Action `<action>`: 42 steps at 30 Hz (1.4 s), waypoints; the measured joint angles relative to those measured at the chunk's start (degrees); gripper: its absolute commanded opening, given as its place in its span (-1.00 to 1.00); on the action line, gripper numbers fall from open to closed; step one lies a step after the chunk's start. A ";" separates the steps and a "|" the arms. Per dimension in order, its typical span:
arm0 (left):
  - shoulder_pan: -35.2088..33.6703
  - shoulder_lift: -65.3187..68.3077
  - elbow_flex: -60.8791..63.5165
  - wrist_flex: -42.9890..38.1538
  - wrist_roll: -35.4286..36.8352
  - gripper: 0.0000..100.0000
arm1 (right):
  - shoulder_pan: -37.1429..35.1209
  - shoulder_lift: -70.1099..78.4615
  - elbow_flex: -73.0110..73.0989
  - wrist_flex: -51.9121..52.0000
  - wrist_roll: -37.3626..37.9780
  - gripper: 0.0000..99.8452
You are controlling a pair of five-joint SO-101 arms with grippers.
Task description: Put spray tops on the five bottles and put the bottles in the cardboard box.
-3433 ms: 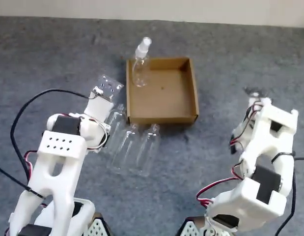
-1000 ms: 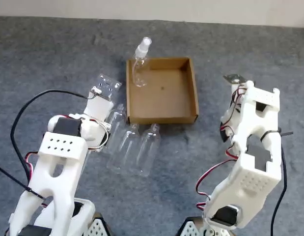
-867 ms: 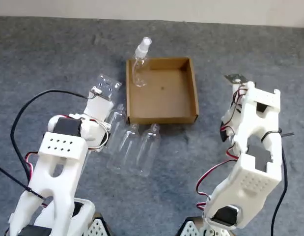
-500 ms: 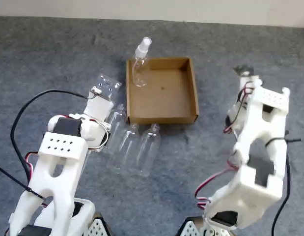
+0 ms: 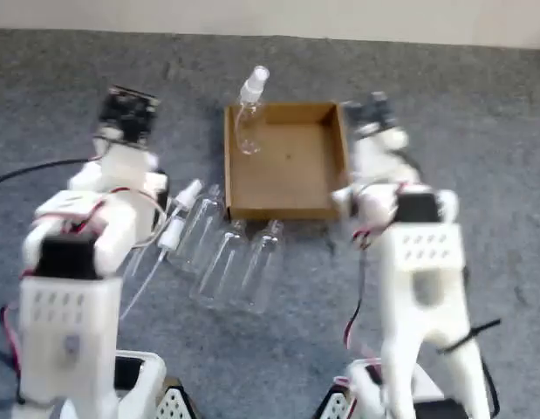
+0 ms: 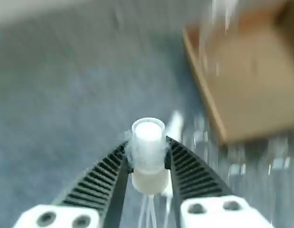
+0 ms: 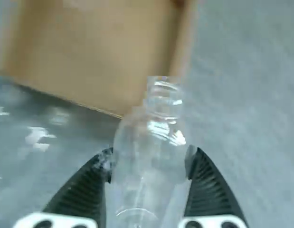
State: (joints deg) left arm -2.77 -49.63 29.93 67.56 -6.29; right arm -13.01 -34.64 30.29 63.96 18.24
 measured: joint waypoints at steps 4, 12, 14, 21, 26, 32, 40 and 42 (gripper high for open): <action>0.00 -7.47 -3.43 0.00 5.01 -0.99 | -12.31 -7.30 5.27 -3.78 -3.60 -0.99; -0.09 -19.43 -3.87 -4.84 16.44 -0.99 | -31.38 -14.59 15.74 -14.07 -4.92 -0.99; 0.00 -22.59 -3.87 -5.54 19.60 -0.99 | -33.32 -16.09 18.55 -16.88 -4.92 -0.99; -0.09 -25.76 -4.40 -5.98 27.52 -0.99 | -36.13 -22.07 25.49 -21.10 -4.92 -0.99; 3.69 -26.02 -4.66 -5.98 29.54 -0.99 | -36.13 -23.03 26.73 -22.07 -5.01 -0.99; 8.70 -26.02 -4.66 -5.98 29.54 -0.99 | -36.13 -23.38 26.73 -22.15 -5.01 -0.99; 9.05 -26.02 -2.37 -5.89 29.54 -0.99 | -36.04 -23.38 26.73 -22.24 -5.01 -0.99; 9.05 -26.02 -0.44 -5.89 29.54 -0.99 | -36.04 -23.38 26.73 -22.24 -5.01 -0.99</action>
State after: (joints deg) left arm 6.29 -75.65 29.49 61.67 23.25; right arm -49.05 -58.02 57.01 41.71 13.23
